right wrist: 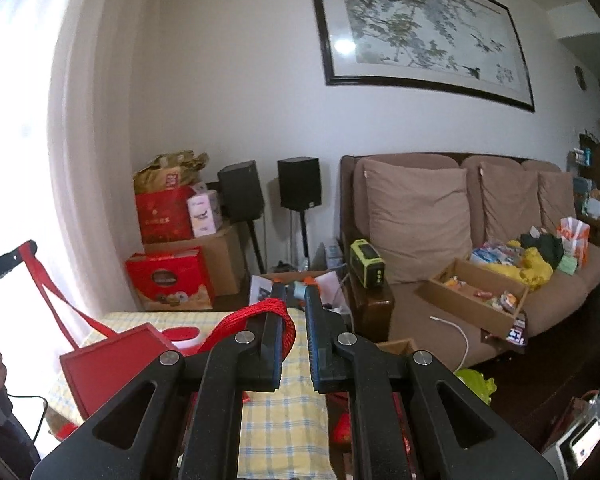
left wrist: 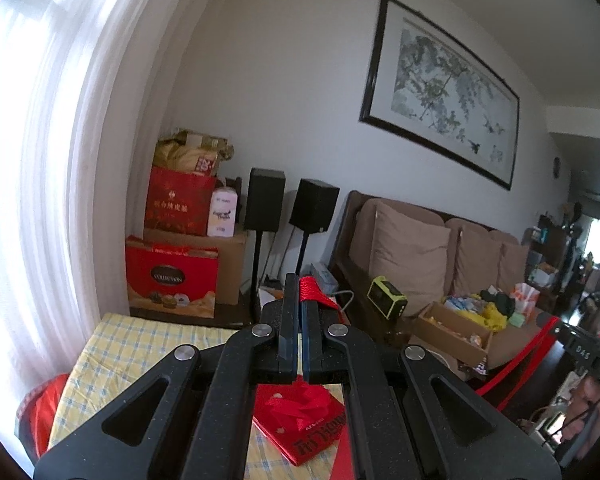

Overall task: Organize objects
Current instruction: 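Carry the red gift bag with the right gripper toward the cardboard box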

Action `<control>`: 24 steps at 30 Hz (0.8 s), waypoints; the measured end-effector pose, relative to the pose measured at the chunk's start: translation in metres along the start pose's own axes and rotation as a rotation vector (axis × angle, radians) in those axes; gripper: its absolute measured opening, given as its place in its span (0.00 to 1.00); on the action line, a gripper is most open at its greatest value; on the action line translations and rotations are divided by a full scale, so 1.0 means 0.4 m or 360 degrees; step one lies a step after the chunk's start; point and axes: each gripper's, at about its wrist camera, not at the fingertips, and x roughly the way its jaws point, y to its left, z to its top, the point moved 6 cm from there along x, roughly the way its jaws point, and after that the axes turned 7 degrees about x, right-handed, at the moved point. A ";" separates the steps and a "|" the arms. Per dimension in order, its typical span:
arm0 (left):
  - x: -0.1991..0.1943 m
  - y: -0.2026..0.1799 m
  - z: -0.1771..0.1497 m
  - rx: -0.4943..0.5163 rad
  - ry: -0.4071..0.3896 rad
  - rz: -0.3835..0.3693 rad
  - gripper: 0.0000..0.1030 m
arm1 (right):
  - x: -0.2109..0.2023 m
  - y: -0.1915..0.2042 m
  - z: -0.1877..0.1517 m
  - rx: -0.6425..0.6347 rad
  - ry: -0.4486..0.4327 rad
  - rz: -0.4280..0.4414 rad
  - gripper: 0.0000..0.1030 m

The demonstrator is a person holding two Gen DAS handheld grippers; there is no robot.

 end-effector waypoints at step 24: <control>0.086 -0.093 -0.041 0.0071 0.0149 0.0053 0.01 | 0.021 -0.065 -0.075 -0.0231 0.0101 0.0082 0.08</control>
